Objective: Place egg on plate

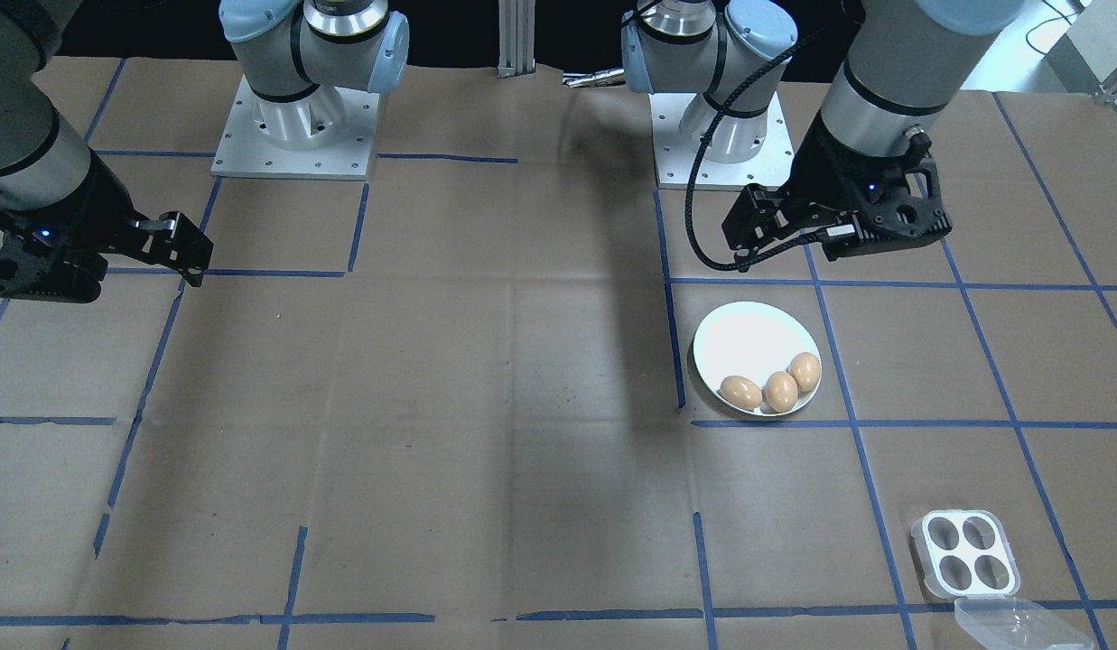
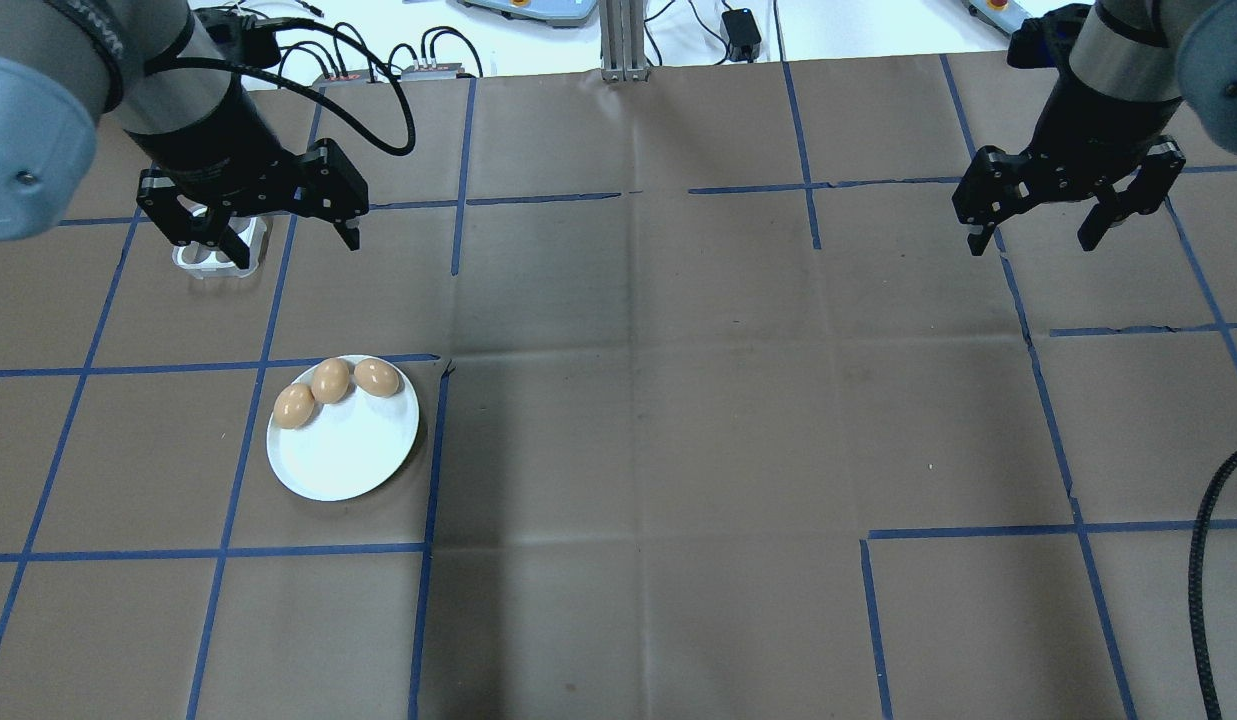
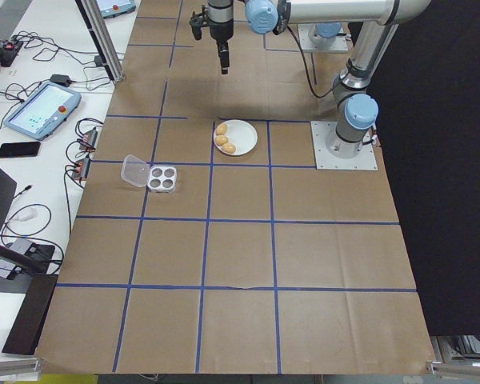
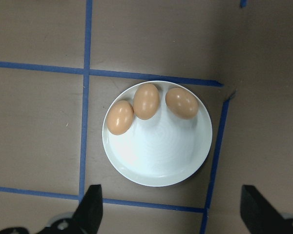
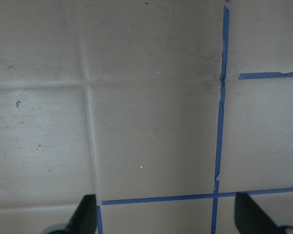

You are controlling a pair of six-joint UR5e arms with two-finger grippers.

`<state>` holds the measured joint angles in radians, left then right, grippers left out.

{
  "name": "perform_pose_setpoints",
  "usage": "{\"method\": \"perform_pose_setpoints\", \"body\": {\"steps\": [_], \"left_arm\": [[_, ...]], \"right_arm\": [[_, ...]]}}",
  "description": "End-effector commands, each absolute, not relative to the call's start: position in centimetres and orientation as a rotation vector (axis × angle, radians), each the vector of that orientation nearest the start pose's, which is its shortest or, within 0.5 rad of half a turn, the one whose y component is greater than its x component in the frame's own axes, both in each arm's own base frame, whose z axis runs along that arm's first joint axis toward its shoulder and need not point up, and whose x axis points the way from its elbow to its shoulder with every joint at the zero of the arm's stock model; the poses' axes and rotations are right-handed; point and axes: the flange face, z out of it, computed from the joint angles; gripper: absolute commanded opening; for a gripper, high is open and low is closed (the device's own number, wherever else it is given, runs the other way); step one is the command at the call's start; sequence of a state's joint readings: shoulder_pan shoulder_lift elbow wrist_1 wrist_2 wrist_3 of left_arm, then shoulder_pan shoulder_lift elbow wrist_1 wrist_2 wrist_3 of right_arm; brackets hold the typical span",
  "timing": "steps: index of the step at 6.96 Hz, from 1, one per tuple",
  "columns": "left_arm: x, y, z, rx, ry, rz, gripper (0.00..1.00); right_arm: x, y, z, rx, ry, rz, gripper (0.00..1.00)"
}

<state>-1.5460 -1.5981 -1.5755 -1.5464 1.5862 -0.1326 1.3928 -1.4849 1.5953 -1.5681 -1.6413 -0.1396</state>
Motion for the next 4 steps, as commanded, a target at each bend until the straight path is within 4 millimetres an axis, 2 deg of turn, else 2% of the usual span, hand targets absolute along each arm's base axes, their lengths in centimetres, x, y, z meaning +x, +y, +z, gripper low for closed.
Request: {"method": "perform_pose_setpoints", "body": {"steps": [1, 4], "left_arm": [[-13.9, -50.0, 47.5, -0.189, 3.117, 0.017, 1.0], [-15.0, -49.8, 47.5, -0.027, 3.133, 0.014, 1.0]], "right_arm": [[3.3, -52.8, 43.3, 0.055, 3.187, 0.197, 1.0], [3.3, -52.8, 43.3, 0.055, 3.187, 0.197, 1.0]]}}
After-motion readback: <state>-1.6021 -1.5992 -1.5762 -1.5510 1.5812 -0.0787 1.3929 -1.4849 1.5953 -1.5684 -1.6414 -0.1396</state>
